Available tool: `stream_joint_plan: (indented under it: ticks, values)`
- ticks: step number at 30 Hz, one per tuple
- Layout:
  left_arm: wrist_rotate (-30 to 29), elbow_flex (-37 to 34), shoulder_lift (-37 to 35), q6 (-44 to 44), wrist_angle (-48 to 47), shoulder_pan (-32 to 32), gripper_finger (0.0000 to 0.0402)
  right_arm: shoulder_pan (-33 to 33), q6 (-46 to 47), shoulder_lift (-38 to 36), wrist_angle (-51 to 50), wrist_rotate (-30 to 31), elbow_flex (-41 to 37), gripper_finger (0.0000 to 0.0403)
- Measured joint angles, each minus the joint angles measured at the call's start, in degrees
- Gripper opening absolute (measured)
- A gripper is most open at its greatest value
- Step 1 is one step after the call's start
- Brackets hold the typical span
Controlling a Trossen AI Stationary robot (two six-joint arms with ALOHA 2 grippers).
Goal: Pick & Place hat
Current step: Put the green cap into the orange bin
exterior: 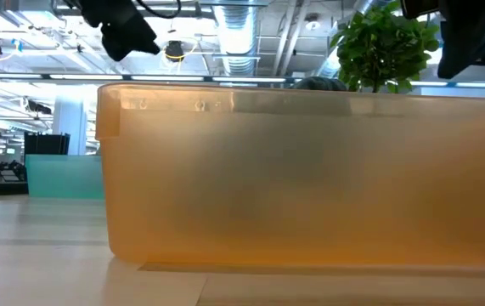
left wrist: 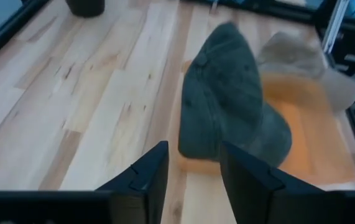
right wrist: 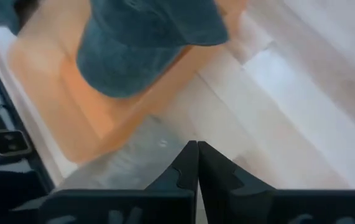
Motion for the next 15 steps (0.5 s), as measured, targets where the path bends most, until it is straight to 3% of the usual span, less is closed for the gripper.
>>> stream_joint_plan:
  ticks: [6,12,15]
  values:
    - [-3.53,2.44,1.22,-6.55,0.66,-1.39,0.0121,-1.27,-5.23,-4.61,-5.36,0.45,0.00,0.0000]
    - [-11.91,12.62,6.85,-12.33,-9.81,-5.88,0.0093,-3.02,-12.09,-10.43,-13.21,2.02,-0.02,0.0000]
    - [-13.03,18.52,11.18,-18.47,-16.93,-7.30,0.0087,-4.97,-15.81,-15.48,-12.66,1.48,-2.91,0.0000]
